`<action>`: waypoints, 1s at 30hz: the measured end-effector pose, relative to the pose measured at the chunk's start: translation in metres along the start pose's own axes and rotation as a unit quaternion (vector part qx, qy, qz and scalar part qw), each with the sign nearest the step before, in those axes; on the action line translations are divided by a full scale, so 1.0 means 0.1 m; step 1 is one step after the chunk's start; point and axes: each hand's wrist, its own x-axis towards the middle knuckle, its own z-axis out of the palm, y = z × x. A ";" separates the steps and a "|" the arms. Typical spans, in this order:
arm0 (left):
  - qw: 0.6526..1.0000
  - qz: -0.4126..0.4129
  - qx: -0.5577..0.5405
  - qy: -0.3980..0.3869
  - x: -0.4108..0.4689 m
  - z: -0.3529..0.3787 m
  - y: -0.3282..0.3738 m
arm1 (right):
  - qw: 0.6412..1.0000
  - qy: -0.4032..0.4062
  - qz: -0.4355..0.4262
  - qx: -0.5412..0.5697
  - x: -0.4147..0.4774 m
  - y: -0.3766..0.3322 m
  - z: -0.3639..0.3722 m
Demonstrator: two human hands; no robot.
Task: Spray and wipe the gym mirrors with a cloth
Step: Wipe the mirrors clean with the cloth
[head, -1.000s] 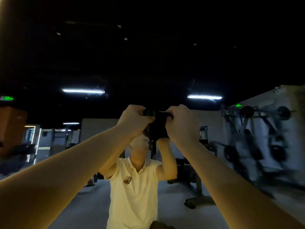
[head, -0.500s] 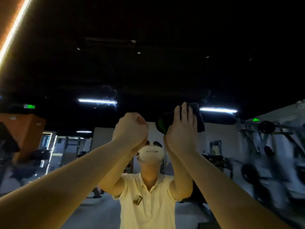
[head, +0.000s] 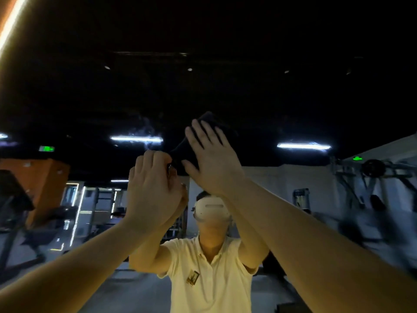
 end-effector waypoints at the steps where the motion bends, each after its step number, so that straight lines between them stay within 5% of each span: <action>1: 1.000 0.019 0.008 -0.008 -0.01 0.10 0.11 | 1.000 0.003 0.021 -0.003 -0.09 0.18 0.00; 12: 0.974 0.109 0.165 -0.110 -0.24 0.90 0.82 | 0.945 -0.020 0.327 -0.004 -1.62 2.37 -0.17; 17: 0.972 0.113 0.182 -0.092 -0.25 0.88 0.83 | 0.904 -0.014 0.427 0.027 -1.69 2.29 -0.17; 26: 0.978 0.088 0.160 -0.101 -0.77 0.55 0.76 | 0.979 -0.007 0.203 0.033 -1.26 0.77 -0.02; 30: 0.982 0.075 0.135 -0.110 -1.01 0.37 0.69 | 0.998 -0.050 -0.027 0.004 -1.49 0.38 0.07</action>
